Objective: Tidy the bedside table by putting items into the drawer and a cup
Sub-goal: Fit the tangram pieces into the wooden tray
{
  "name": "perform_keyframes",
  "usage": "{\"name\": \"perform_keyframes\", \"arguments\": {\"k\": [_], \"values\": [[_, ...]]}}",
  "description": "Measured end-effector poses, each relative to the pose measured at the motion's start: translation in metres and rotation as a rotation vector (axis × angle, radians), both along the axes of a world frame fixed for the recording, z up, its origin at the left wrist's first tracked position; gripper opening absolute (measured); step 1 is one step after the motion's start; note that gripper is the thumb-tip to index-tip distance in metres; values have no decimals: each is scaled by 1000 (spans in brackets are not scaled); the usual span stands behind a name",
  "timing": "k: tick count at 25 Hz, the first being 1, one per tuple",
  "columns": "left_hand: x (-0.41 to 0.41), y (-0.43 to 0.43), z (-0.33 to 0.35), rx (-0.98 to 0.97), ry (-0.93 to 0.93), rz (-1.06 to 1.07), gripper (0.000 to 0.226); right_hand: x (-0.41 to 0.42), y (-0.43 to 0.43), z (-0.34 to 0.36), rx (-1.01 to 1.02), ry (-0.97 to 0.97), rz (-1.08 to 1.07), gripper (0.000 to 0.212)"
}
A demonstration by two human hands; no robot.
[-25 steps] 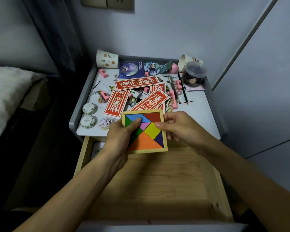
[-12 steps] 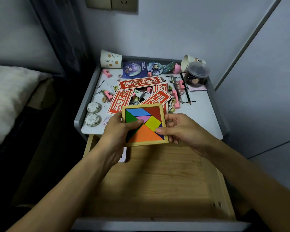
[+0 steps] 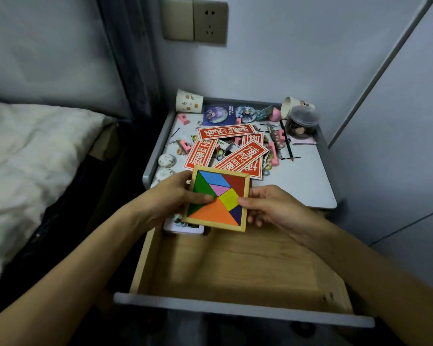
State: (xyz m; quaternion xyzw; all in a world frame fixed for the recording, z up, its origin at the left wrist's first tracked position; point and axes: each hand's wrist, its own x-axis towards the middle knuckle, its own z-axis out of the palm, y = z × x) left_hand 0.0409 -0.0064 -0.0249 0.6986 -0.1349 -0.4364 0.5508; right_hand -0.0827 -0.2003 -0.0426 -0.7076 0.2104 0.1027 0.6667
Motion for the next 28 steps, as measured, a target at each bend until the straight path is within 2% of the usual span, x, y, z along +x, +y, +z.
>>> {"name": "perform_keyframes", "arguments": {"k": [2, 3, 5, 6, 7, 9, 11, 15, 20, 23, 28], "values": [[5, 19, -2, 109, -196, 44, 23, -5, 14, -8, 15, 29, 25, 15], [10, 27, -7, 220, -370, 83, 23, -7, 22, -16, 16, 60, 39, 15], [16, 44, -20, 616, -769, 75, 28, -12, 38, -39, 11, 145, 96, 12], [16, 50, -27, 809, -887, 19, 31, -13, 46, -54, 6, 193, 138, 9], [14, 54, -35, 945, -900, -42, 32, -13, 54, -70, 4, 237, 176, 6], [10, 55, -49, 1055, -834, -159, 19, -11, 65, -96, 20, 292, 202, 4], [11, 53, -61, 1105, -833, -254, 6, -3, 74, -114, 48, 329, 188, 8], [16, 48, -70, 1123, -899, -347, 11, 15, 87, -134, 44, 386, 167, 7], [23, 52, -79, 1082, -925, -346, 13, 29, 102, -146, -127, 439, 106, 14], [25, 52, -82, 1067, -928, -368, 8, 32, 103, -150, -232, 391, 179, 13], [27, 54, -86, 1057, -954, -377, 9, 38, 105, -149, -440, 382, 276, 22]]}}
